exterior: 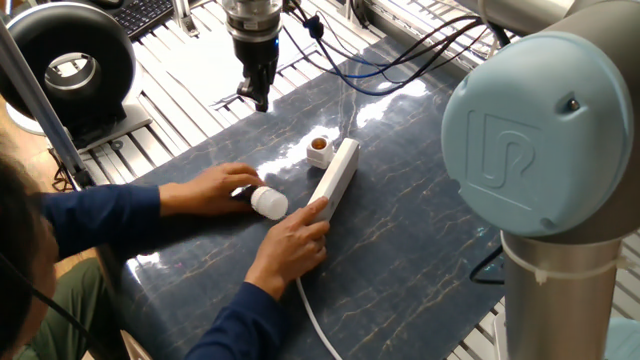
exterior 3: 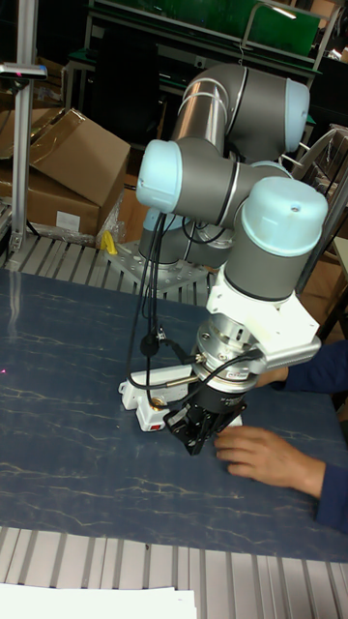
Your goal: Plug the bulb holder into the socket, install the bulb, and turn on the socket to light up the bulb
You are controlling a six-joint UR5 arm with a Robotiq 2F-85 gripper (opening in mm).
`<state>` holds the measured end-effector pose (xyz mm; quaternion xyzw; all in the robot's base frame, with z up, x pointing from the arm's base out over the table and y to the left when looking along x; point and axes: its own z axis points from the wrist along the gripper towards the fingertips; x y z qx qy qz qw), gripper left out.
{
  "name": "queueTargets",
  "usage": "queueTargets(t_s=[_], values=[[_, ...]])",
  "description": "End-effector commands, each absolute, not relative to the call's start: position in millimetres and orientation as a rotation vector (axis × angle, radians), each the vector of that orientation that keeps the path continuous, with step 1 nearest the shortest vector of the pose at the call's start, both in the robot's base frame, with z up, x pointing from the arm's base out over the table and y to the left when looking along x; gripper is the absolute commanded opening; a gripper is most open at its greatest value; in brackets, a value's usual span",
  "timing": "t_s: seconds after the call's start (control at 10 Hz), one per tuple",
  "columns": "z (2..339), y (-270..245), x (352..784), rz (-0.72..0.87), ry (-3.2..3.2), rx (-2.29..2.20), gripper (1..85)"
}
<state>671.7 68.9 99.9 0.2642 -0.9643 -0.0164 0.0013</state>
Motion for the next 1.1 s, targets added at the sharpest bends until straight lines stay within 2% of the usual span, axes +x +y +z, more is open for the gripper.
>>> queueTargets(t_s=[0.0,0.1,0.2,0.3,0.4,0.5,0.8,0.9,1.0], values=[[105.0,72.1,665.4,-0.076,-2.989,0.874,2.0],[105.3,72.1,664.1,-0.082,-2.98,0.894,18.0],[105.5,78.5,661.3,-0.128,-2.973,0.905,40.0],[105.3,79.2,660.3,-0.135,-2.968,0.909,43.7],[104.9,78.7,660.9,-0.132,-2.967,0.914,55.3],[105.1,83.6,663.2,-0.158,-2.986,0.895,62.0],[104.3,83.2,666.7,-0.159,-2.999,0.911,71.3],[101.3,78.1,671.4,-0.134,-3.019,0.888,49.0],[100.7,57.4,666.8,-0.014,-2.995,0.827,10.3]])
